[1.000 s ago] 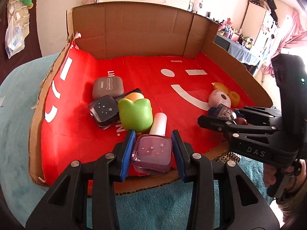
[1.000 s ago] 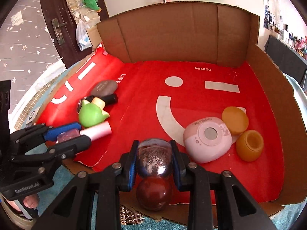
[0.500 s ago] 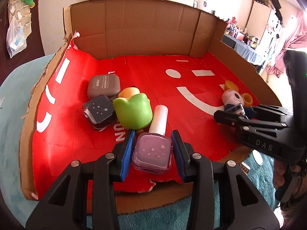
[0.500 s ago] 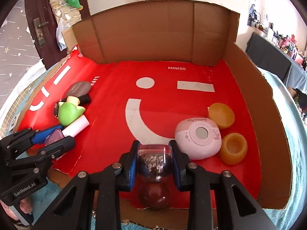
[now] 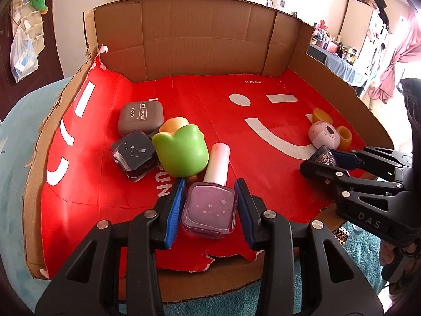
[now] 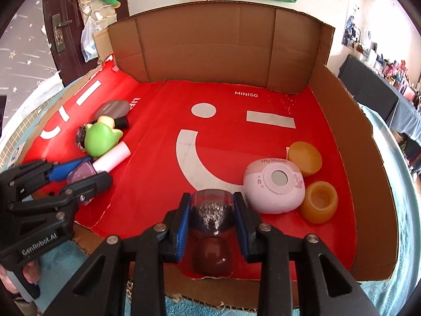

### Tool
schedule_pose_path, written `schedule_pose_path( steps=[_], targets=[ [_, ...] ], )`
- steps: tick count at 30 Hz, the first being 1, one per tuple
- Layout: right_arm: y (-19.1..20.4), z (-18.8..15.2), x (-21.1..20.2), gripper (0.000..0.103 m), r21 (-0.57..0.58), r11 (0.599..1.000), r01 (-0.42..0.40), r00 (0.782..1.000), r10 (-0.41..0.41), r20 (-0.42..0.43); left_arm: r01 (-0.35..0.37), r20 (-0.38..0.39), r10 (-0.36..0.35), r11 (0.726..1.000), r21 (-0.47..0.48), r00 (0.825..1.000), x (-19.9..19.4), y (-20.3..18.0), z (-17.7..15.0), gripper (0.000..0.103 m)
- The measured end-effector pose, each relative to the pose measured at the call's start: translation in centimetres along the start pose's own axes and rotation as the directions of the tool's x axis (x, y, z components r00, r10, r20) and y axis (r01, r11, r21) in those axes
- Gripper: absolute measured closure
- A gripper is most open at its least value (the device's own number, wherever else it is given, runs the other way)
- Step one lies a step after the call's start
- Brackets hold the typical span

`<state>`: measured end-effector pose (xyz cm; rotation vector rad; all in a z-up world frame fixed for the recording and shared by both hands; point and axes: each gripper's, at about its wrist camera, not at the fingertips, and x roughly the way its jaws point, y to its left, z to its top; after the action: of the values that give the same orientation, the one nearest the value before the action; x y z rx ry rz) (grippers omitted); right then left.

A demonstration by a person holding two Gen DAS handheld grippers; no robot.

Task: Organize rigid objects
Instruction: 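Carry the nail polish with the left tool while the right tool carries the glitter jar into the box, then open the left tool releasing the nail polish while the right tool releases the glitter jar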

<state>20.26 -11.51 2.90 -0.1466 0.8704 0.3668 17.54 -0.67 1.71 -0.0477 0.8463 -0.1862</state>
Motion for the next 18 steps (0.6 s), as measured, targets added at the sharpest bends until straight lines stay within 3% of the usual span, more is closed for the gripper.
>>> schedule_pose_path(
  steps=[10, 18],
  targets=[
    [-1.1, -0.5, -0.5, 0.07, 0.053, 0.997, -0.048, 0.999, 0.048, 0.002, -0.002, 0.002, 0.002, 1.0, 0.002, 1.0, 0.0, 0.0, 0.0, 0.064],
    [-0.9, -0.1, -0.1, 0.07, 0.038, 0.999, -0.032, 0.999, 0.032, 0.011, 0.0, 0.004, 0.0, 1.0, -0.002, 1.0, -0.1, 0.0, 0.1, 0.064]
  ],
)
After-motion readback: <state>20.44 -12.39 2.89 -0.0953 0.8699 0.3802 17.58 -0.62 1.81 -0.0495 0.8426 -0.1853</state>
